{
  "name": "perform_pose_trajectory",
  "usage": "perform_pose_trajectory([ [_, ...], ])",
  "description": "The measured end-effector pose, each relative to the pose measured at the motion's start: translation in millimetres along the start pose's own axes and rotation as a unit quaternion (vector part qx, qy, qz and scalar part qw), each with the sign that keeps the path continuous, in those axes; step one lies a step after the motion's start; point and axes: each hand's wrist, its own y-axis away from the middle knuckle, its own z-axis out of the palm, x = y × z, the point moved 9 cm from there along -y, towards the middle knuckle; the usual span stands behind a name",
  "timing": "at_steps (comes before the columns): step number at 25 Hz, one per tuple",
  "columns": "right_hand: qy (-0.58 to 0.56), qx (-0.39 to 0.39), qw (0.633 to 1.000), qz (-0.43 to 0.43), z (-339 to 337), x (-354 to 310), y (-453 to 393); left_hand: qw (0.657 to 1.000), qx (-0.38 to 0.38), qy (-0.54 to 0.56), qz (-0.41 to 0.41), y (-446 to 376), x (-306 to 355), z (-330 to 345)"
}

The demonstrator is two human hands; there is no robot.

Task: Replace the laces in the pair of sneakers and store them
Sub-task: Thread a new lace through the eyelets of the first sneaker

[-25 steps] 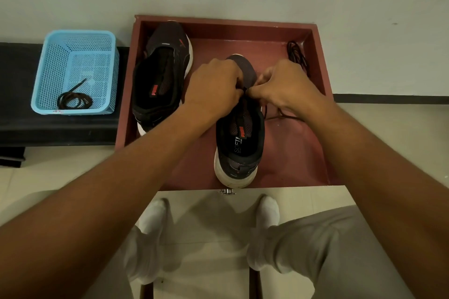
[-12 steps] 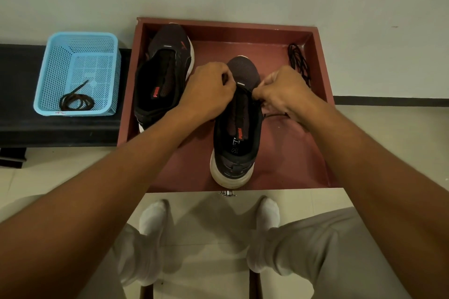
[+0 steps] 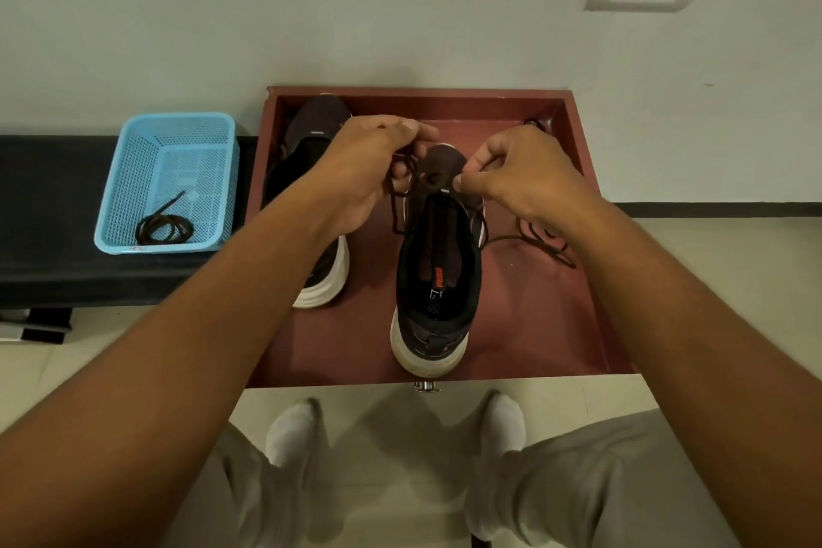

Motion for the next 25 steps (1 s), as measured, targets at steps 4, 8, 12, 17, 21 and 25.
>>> perform_pose_trajectory([
  [4,-0.108,0.0,0.994,-0.024,-13,0,-3,0.992,-0.001,0.119,-0.036,-5,0,4],
  [8,-0.229,-0.093,0.969,-0.03,-9,-8,4,0.985,0.007,0.164,-0.05,-7,-4,12],
  [12,-0.138,-0.103,0.982,-0.082,-5,-15,4,0.985,0.021,0.16,-0.061,-6,-4,14],
  [17,-0.153,0.067,0.986,0.013,-40,26,-11,0.996,0.054,0.063,-0.028,-5,0,-2],
  [21,-0.078,0.107,0.988,0.082,-47,53,-14,0.995,0.057,-0.079,-0.01,-1,6,-11],
  [25,0.104,0.023,0.993,0.048,-28,32,-15,0.99,0.0,-0.138,-0.022,1,5,-3],
])
